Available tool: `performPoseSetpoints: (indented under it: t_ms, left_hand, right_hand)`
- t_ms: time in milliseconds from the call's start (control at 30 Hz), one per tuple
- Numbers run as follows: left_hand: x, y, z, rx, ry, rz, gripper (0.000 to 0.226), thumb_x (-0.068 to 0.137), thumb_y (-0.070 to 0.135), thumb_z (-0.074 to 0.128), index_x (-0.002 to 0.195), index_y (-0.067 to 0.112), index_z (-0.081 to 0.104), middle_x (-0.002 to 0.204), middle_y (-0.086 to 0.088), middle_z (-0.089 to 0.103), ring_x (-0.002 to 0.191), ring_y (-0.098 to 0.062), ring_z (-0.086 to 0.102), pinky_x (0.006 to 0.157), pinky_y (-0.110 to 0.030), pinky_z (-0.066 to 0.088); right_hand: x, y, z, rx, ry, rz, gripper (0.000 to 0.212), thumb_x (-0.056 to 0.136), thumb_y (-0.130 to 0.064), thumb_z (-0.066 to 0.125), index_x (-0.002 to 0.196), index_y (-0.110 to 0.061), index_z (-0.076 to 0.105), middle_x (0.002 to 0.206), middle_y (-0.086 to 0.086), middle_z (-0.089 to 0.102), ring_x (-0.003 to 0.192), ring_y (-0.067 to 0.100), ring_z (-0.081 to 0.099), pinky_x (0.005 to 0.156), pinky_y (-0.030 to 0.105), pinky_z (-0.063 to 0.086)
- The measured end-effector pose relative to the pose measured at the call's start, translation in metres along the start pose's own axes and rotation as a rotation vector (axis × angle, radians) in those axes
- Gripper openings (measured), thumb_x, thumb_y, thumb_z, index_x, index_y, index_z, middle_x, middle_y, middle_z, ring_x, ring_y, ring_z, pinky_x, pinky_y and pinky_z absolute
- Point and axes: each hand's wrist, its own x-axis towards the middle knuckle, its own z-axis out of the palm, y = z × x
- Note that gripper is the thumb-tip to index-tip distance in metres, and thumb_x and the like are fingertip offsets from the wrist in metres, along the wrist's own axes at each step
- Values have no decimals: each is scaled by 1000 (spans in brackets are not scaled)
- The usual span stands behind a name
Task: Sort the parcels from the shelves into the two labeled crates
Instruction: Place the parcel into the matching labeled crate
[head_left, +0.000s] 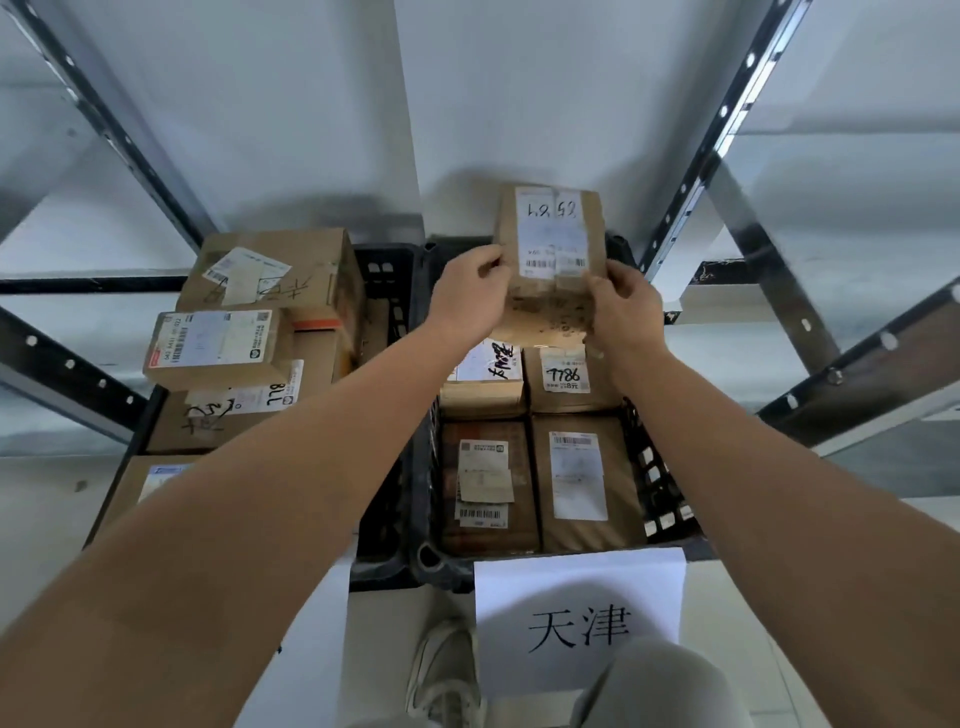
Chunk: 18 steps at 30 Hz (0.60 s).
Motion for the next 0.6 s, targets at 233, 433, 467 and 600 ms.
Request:
performPoseSetpoints:
  t_ms: [233, 433, 467, 600]
  left_hand:
    - [-31, -3, 72, -188, -234, -126, 44, 102, 18, 50, 146, 20, 47, 136, -2, 58, 122, -20, 57, 104, -47, 49]
    - [-52, -32, 99, -328, -185, -289, 20, 102, 16, 50, 120, 25, 50, 115, 3, 63, 109, -19, 63, 99, -43, 52]
    - [-55, -35, 102, -351, -205, -297, 21, 103, 16, 49, 120, 28, 50, 113, 4, 63, 105, -17, 63, 96, -37, 53]
    - [-62, -40, 101, -380, -235, -409, 14, 107, 21, 43, 115, 32, 48, 99, 7, 60, 91, -12, 60, 78, -27, 50]
  right_hand:
    - [-12, 30, -55, -131, 221, 63, 34, 98, -24, 51, 131, -18, 59, 118, -2, 68, 105, 18, 65, 96, 43, 55]
    - [-22, 67, -64, -354, 134, 135, 64, 88, -41, 72, 141, -16, 44, 126, 1, 62, 108, 21, 61, 90, 37, 53]
    - [-22, 71, -64, -416, 121, 119, 76, 83, -49, 74, 143, -16, 40, 128, 2, 58, 112, 23, 59, 93, 39, 52]
    - [-25, 82, -58, -784, -67, 94, 112, 67, -75, 72, 150, -14, 26, 141, 11, 41, 132, 33, 41, 108, 52, 42]
